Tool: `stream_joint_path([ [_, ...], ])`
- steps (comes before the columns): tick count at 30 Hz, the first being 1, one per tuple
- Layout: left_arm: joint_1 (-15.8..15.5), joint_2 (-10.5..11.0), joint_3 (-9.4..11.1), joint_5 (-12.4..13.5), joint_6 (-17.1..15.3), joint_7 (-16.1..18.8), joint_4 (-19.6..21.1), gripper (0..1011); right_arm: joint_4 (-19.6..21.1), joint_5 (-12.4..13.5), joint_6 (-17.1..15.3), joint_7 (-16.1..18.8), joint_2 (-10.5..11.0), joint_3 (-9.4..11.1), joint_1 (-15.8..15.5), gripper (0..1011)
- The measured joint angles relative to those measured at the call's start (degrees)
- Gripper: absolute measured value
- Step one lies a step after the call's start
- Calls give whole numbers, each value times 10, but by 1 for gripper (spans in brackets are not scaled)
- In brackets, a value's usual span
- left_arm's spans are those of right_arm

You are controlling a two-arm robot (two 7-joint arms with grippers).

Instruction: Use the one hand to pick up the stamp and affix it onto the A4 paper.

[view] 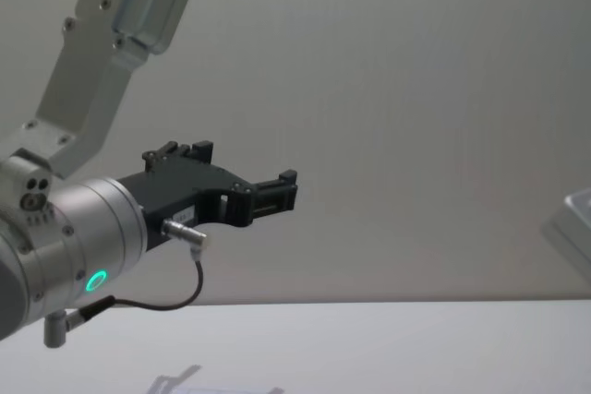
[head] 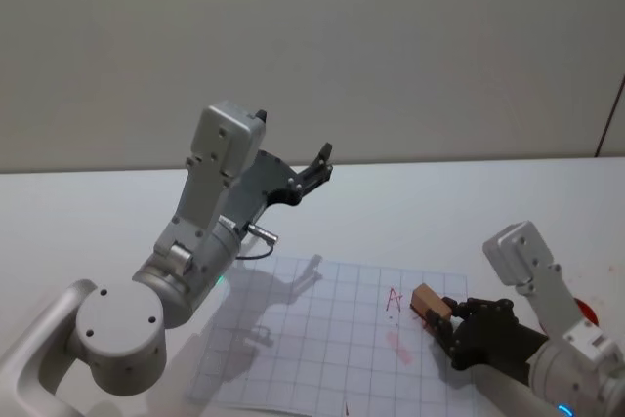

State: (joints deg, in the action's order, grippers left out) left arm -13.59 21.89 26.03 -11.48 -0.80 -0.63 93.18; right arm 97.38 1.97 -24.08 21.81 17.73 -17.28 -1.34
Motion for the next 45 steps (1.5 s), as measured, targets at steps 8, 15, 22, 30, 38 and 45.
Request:
stream_joint_path([
  [8, 0, 0, 0, 0, 0, 0, 0, 1001, -1, 2, -2, -4, -7, -4, 5, 226],
  [15, 0, 0, 0, 0, 0, 0, 0, 1001, 32, 29, 2, -28, -8, 7, 7, 226],
  [22, 0, 0, 0, 0, 0, 0, 0, 1001, 66, 59, 13, -58, -1, 25, 7, 226],
  [30, 0, 0, 0, 0, 0, 0, 0, 1001, 95, 81, 20, -90, 21, 49, -8, 226],
  [38, 0, 0, 0, 0, 0, 0, 0, 1001, 112, 94, 13, -118, 56, 74, -44, 226],
  [45, 0, 0, 0, 0, 0, 0, 0, 1001, 121, 101, 6, -142, 91, 96, -92, 226],
])
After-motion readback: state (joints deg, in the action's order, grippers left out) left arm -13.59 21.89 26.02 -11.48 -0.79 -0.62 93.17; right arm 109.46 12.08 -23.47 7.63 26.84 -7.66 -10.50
